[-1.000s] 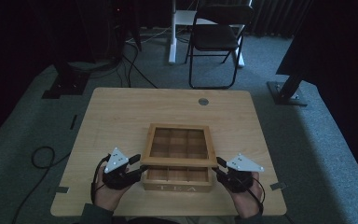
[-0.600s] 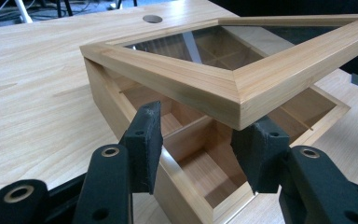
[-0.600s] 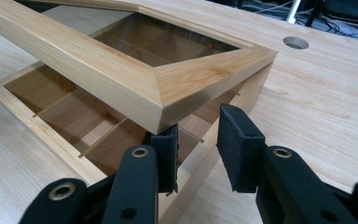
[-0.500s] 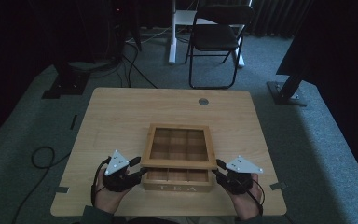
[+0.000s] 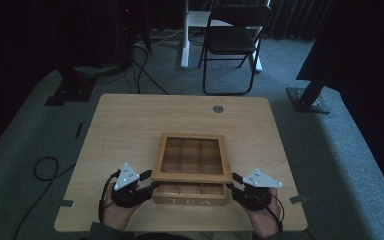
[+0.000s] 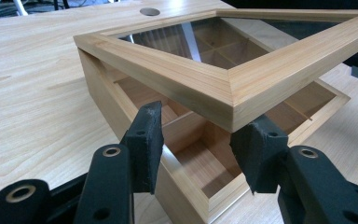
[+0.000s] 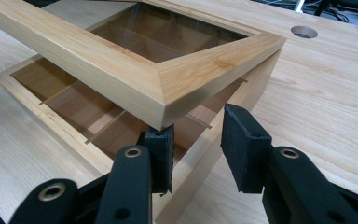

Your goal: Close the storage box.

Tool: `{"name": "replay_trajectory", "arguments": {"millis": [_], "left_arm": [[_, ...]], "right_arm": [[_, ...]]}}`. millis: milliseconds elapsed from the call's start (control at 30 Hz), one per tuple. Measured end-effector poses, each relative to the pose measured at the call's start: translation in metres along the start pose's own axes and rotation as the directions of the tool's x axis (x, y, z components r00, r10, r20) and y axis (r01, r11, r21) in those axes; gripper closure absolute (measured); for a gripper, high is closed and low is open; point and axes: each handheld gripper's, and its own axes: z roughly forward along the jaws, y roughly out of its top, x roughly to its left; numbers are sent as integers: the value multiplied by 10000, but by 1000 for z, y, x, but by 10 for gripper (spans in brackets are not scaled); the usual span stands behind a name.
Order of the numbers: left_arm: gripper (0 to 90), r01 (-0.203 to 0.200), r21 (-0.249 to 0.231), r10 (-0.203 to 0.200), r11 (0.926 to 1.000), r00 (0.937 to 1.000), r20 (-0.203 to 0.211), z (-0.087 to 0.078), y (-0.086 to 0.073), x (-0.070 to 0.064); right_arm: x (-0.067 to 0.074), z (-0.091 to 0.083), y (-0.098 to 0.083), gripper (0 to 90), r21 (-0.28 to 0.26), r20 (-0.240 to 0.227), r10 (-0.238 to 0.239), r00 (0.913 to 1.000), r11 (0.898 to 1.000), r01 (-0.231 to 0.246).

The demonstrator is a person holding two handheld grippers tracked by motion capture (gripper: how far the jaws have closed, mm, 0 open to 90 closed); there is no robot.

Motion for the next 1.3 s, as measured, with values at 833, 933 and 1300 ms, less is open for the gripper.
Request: {"name": "replay_trajectory", "arguments": {"millis": [833, 933, 1300], "left_arm": [[540, 40, 213, -40, 9998, 10000, -13, 3, -9, -2], [540, 75, 216, -75, 9997, 10000, 5, 4, -9, -2], [540, 101, 278, -101, 9996, 9999, 19, 5, -12, -2]], "right_arm": [[1, 3, -9, 640, 203, -70, 113, 9999, 9997, -111], [1, 3, -10, 640, 217, -84, 119, 9999, 9997, -117], [2, 4, -12, 639, 286, -94, 151, 9998, 9995, -148]]}}
